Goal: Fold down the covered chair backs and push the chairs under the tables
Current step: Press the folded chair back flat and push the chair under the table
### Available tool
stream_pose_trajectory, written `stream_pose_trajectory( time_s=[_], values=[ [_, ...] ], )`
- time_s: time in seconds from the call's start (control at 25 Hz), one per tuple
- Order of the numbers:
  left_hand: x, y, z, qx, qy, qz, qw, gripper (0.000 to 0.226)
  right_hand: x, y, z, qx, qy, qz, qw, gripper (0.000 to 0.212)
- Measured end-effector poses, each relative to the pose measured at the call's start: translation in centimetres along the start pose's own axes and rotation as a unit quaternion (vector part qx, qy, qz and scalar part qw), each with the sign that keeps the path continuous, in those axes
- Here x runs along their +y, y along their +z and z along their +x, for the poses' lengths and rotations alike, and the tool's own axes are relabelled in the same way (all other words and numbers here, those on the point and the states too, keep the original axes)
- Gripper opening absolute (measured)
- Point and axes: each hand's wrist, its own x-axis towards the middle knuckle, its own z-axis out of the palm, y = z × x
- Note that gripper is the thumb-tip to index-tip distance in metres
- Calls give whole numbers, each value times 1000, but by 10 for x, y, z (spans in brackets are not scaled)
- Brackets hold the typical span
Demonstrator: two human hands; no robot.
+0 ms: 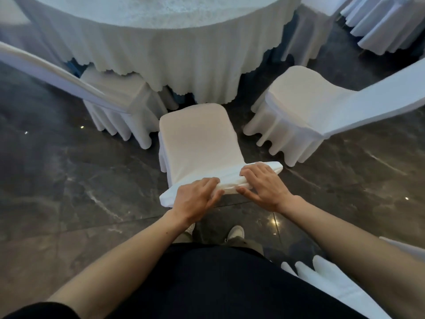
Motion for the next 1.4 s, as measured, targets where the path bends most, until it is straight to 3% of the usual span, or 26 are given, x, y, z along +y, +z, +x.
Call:
stream_pose_trajectory(
  time_s=[0.2, 0.56, 1.12, 1.4],
  values=[
    [5, 14, 5, 47, -58, 25, 997, 40, 16, 8, 5, 61, -32, -9, 998, 57],
    [-42, 21, 58, 111, 4, 17, 994, 52, 35, 8, 55, 105, -22, -17, 994, 53],
    [-132, 5, 198, 78, 20, 29, 996, 44, 85, -19, 193, 66, 66, 10, 996, 56],
    [-162, 3, 268, 91, 3, 12, 996, 58, 121, -32, 254, 56, 92, 18, 994, 53]
  ],
)
